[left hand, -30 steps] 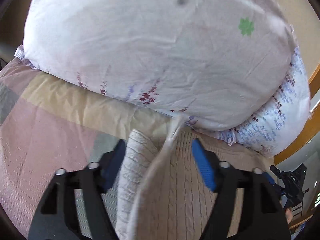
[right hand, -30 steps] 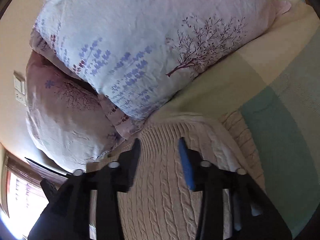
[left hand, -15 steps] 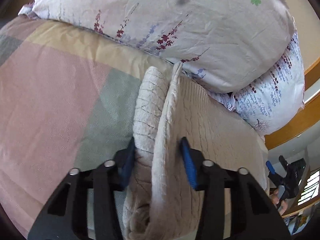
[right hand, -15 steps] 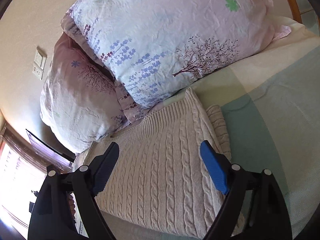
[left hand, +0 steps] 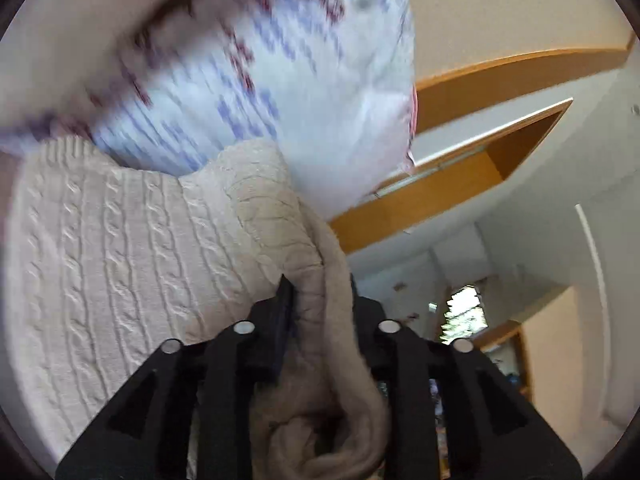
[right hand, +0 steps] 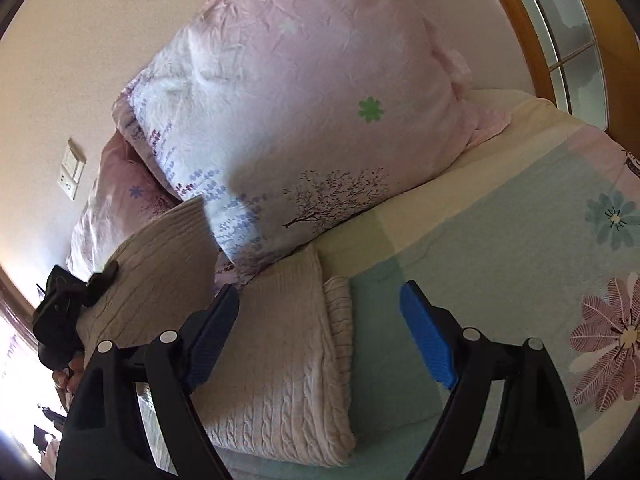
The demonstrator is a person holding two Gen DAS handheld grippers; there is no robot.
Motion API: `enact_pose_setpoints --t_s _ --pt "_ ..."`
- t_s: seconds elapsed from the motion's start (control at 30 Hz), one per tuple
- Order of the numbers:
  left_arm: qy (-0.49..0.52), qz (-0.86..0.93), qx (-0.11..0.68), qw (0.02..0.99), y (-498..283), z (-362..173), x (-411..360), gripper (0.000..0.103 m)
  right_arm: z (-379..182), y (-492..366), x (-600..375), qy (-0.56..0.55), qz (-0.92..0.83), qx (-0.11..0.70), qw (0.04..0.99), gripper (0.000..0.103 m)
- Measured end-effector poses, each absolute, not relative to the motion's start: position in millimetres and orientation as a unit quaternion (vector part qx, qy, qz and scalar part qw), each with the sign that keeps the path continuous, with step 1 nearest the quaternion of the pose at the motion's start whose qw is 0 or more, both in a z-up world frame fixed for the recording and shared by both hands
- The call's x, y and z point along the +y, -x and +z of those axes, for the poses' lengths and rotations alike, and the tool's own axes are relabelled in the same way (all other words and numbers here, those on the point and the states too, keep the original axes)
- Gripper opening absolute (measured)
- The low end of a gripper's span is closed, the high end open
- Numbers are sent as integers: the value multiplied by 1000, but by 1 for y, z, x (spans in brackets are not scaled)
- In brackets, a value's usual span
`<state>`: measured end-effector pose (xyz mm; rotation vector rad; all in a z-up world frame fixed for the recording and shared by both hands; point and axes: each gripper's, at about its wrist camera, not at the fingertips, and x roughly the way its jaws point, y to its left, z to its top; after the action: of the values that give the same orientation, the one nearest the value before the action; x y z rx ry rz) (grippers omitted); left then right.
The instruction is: Fold small clothes
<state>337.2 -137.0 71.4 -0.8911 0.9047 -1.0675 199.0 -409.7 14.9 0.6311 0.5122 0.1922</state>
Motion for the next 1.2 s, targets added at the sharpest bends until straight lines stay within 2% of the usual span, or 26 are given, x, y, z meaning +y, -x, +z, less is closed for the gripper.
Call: enact_pose_setpoints --t_s 0.03,0.1,0.17,0.27,0.37,0.47,0.6,0.63,0.67,0.73,0.77,0.8,0.87,0.9,1.07,1.13,1.17,1.2 --pt "413 -482 421 648 -341 61 -152 42 12 -206 -412 -306 92 263 910 85" --pt "423 -490 429 630 -338 55 -155 64 4 -218 -418 -320 105 298 893 85" --pt "400 -465 400 681 -329 62 -123 82 -3 -226 -426 -341 130 325 872 90" --pt "323 -362 391 782 -316 64 -68 89 -16 -243 -431 -366 169 360 842 92" --pt "272 -301 457 792 -311 38 -44 89 -29 -268 -418 -376 190 408 810 92" --pt "231 -285 500 784 -306 13 -55 89 -39 -283 -401 -358 197 439 800 92" --pt "193 -288 505 790 -298 -5 -70 89 -40 -286 -389 -352 215 436 800 80" --pt "185 -289 492 800 -296 -5 -74 88 -39 -287 -388 -347 216 434 803 69" --pt "187 -292 490 800 -295 -6 -78 86 -41 -288 -384 -342 220 437 802 45" --pt "207 -291 483 800 -296 -10 -82 78 -47 -290 -381 -358 229 435 794 36" --pt "214 -295 481 797 -299 -9 -83 62 -47 -289 -380 -367 233 431 791 33" --pt "222 -303 482 791 -300 -7 -80 50 -45 -285 -378 -374 233 424 791 32" --pt "238 -328 480 778 -300 -2 -66 38 -36 -278 -373 -385 250 409 789 31" --pt "243 -343 475 773 -296 7 -61 36 -30 -274 -370 -392 269 400 784 30" --pt "222 -337 426 810 -258 46 -11 38 -9 -268 -314 -355 341 393 777 30" --pt "184 -281 419 844 -257 48 3 45 -11 -277 -289 -318 341 400 789 33" --pt "155 -245 420 860 -258 45 6 52 -15 -282 -277 -290 327 411 800 38" --pt "129 -206 424 873 -258 41 10 55 -20 -287 -267 -262 301 426 812 43"
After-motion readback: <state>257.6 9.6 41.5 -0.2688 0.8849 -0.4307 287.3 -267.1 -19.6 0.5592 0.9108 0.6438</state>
